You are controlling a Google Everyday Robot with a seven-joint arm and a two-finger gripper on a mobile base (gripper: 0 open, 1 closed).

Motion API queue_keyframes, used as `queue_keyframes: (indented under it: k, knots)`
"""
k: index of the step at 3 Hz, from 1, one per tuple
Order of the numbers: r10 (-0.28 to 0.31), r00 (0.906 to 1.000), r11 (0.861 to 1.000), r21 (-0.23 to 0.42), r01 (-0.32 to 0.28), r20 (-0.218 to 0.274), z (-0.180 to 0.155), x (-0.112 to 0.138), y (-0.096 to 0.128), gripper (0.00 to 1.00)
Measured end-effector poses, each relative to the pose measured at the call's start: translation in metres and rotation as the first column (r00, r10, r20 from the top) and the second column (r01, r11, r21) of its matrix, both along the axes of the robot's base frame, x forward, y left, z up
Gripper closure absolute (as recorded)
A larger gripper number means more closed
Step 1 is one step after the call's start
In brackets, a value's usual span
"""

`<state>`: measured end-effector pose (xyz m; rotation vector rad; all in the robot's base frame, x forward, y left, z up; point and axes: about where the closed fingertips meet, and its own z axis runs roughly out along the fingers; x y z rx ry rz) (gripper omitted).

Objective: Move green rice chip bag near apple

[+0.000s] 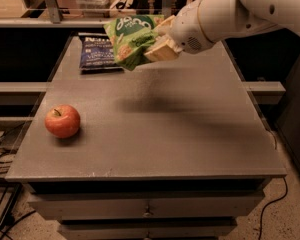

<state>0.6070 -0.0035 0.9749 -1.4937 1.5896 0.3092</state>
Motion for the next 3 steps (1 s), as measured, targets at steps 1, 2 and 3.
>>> queue_keyframes:
  k: [1, 2, 3]
  knots:
    - [0.095, 0.9954, 0.995, -0.004, -0.095, -0.004, 0.005, -0.012, 0.016, 1.0]
    - [0.232, 0.9678, 0.971, -0.033, -0.236, -0.097, -0.021, -0.022, 0.034, 1.0]
    - [0.336, 0.9122, 0.934, -0.037, -0.354, -0.234, -0.06, -0.037, 0.048, 1.0]
